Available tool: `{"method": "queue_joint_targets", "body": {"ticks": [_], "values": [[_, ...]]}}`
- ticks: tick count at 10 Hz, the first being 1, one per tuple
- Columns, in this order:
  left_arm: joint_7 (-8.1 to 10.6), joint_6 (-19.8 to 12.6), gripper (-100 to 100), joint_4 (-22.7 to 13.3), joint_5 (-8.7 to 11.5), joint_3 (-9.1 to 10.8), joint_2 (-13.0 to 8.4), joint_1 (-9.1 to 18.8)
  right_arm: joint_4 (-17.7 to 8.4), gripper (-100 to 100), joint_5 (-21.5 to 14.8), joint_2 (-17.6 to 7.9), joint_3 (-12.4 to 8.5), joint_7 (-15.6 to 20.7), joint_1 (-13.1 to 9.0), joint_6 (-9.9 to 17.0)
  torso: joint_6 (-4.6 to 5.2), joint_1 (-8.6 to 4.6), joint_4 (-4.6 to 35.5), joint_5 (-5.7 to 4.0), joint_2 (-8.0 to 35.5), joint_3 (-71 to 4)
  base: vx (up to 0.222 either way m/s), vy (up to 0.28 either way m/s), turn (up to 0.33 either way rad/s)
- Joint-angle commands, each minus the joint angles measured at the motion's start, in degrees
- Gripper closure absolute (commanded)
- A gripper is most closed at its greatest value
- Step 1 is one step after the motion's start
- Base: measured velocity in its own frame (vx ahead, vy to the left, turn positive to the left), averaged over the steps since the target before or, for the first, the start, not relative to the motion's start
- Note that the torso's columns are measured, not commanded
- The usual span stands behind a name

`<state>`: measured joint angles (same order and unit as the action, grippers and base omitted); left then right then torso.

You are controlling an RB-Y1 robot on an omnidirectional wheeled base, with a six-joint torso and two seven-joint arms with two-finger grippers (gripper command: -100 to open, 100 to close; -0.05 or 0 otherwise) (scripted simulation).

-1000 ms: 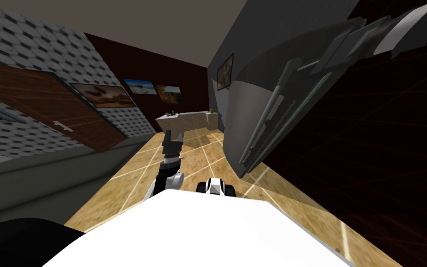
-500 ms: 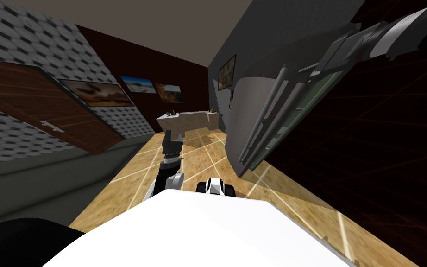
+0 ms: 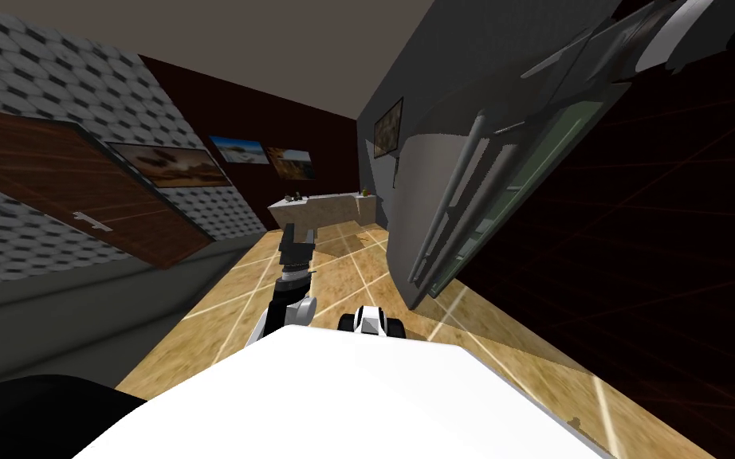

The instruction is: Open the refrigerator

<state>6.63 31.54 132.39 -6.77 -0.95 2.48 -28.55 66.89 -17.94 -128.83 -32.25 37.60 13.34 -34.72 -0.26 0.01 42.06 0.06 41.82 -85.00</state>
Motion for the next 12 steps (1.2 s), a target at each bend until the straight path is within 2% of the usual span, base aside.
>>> {"method": "queue_joint_targets", "body": {"ticks": [1,2,3,4,6,12], "values": [[0.00,0.0,0,0.0,0.0,-0.01,0.0,0.0,0.3,-100,-0.5,-0.1,0.3,-0.3,-0.9,0.0,0.03,0.37,0.0,0.11,0.1,0.1,0.001,-0.017,-0.003],[0.00,0.0,0,0.0,0.0,-0.01,0.0,0.0,0.3,-100,-0.6,-0.1,0.3,-0.5,-1.0,0.1,0.12,0.41,0.1,0.12,0.2,0.2,-0.001,-0.011,-0.031],[0.00,0.0,0,0.0,0.0,-0.01,0.0,0.0,0.2,100,-0.6,0.0,0.4,-0.5,-1.0,0.1,0.05,0.37,0.1,0.11,0.3,0.3,-0.004,-0.007,-0.016],[0.00,0.0,0,0.0,0.0,-0.01,0.0,0.0,-1.3,100,-1.0,-1.0,1.1,-1.4,0.1,1.2,0.09,0.29,0.2,0.10,0.3,0.3,0.023,0.200,-0.116],[0.00,0.0,0,0.0,0.0,-0.04,0.0,0.0,-2.1,100,-1.2,-1.5,1.4,-1.9,0.6,1.8,0.07,0.85,0.1,0.25,0.3,0.3,0.017,0.304,-0.102],[0.00,0.0,0,0.0,0.0,-0.04,0.0,0.0,-6.6,100,-2.4,-4.7,3.4,-4.7,3.8,5.2,0.07,0.07,0.2,0.12,0.0,0.0,0.022,0.359,-0.101]]}}
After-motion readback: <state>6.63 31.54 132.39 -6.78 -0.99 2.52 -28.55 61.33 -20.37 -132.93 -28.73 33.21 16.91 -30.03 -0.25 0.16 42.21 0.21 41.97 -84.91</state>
